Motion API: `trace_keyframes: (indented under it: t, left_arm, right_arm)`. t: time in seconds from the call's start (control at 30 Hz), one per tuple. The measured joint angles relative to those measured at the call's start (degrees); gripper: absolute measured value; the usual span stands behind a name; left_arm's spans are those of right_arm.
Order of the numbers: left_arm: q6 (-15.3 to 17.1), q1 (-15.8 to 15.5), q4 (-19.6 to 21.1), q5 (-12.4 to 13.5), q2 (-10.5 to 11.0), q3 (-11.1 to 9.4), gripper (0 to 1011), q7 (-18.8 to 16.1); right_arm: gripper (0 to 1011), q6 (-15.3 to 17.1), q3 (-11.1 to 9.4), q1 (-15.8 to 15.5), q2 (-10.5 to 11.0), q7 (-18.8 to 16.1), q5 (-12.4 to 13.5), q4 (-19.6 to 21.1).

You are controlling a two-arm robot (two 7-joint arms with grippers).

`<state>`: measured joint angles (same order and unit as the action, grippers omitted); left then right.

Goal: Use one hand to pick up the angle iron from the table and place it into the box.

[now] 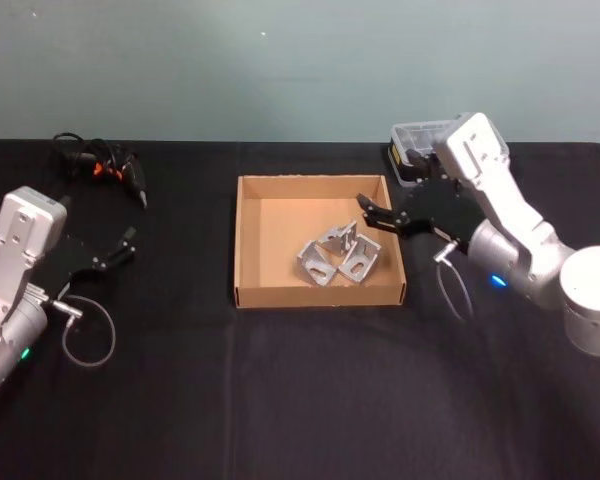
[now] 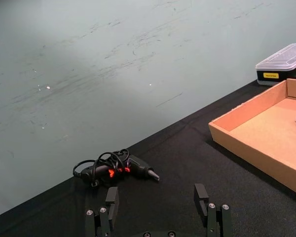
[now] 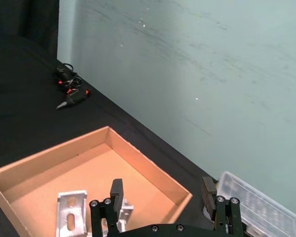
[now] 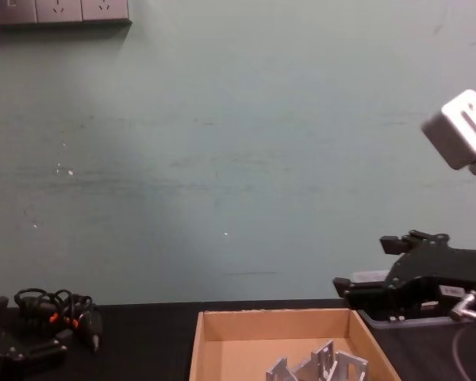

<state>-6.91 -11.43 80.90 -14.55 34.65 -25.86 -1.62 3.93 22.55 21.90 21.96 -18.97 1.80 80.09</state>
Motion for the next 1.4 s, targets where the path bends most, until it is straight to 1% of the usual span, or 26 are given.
trace_keyframes:
  t: [0.2,0.3,0.5,1.4]
  left_arm:
    - [0.00,0.00,0.00,0.00,0.00,0.00,1000,0.00]
    - [0.00,0.00,0.00,0.00,0.00,0.00,1000,0.00]
    - [0.00,0.00,0.00,0.00,0.00,0.00,1000,0.00]
    - [0.00,0.00,0.00,0.00,0.00,0.00,1000,0.00]
  right_arm:
    - [1004,-1.61,-1.73,-3.01,0.88,1.70,-1.32,2.13]
    - [1004,-2.21,-2.34,-4.13,0.97,2.15,-1.59,2.47]
    - [1004,-4.23,-4.20,-7.00,0.99,3.72,-2.38,3.07]
    - [1004,-3.70,-3.70,-6.26,0.96,3.34,-2.19,2.91]
